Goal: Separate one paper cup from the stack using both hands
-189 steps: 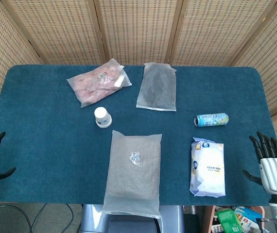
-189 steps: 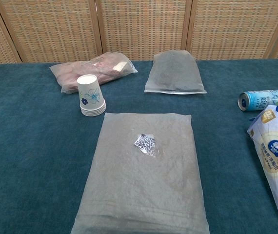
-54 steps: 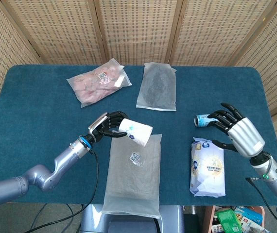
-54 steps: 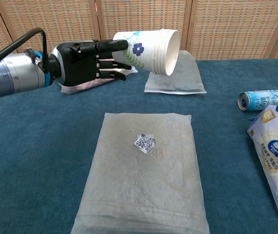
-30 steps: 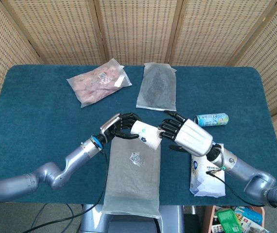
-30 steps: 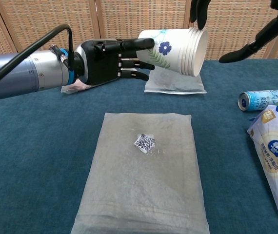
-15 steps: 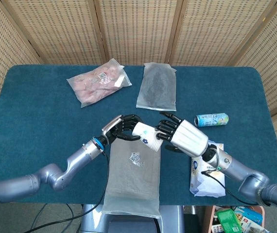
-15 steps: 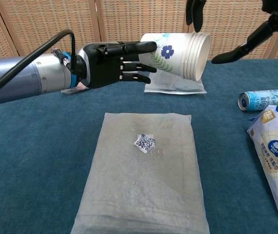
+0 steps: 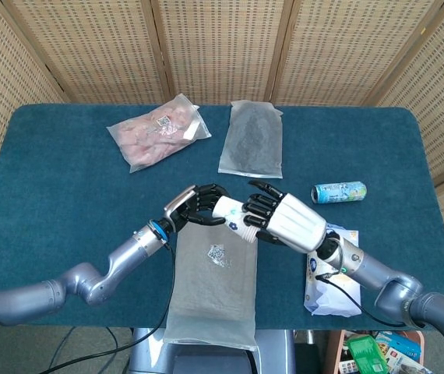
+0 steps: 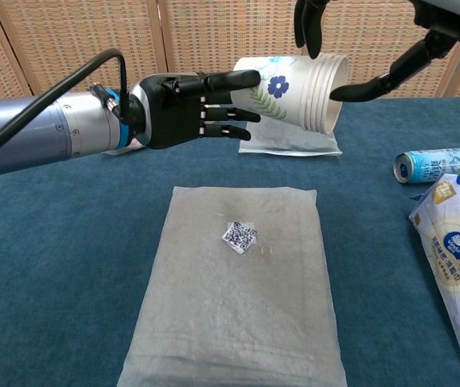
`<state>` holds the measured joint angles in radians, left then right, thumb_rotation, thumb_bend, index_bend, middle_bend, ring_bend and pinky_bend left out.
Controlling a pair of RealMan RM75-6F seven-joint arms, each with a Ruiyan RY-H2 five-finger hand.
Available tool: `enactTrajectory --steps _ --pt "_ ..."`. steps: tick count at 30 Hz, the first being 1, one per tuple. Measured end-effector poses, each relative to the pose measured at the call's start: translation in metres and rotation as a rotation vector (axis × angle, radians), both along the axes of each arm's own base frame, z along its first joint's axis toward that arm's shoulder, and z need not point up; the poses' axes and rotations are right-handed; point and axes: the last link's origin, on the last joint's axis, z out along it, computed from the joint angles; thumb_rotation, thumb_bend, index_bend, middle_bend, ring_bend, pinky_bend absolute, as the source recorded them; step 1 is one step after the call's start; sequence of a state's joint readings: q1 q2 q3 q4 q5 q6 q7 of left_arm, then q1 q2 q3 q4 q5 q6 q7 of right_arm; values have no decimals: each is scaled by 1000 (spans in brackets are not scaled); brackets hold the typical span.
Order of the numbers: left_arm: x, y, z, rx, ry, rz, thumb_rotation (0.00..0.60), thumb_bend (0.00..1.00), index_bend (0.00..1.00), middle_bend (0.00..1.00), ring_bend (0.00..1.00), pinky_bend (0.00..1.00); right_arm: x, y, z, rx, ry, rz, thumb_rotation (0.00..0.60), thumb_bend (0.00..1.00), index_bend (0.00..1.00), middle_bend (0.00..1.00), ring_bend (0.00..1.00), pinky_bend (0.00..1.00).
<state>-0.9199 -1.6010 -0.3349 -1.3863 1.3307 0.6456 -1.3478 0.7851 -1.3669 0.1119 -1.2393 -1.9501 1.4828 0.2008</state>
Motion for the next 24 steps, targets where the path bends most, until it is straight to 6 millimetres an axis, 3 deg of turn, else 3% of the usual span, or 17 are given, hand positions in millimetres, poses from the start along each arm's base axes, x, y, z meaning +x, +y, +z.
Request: enactTrajectory --steps 24 --pt "-1 0 -4 -15 -8 9 600 161 478 496 441 477 3 -4 -8 -13 -23 1 600 438 570 544 419 263"
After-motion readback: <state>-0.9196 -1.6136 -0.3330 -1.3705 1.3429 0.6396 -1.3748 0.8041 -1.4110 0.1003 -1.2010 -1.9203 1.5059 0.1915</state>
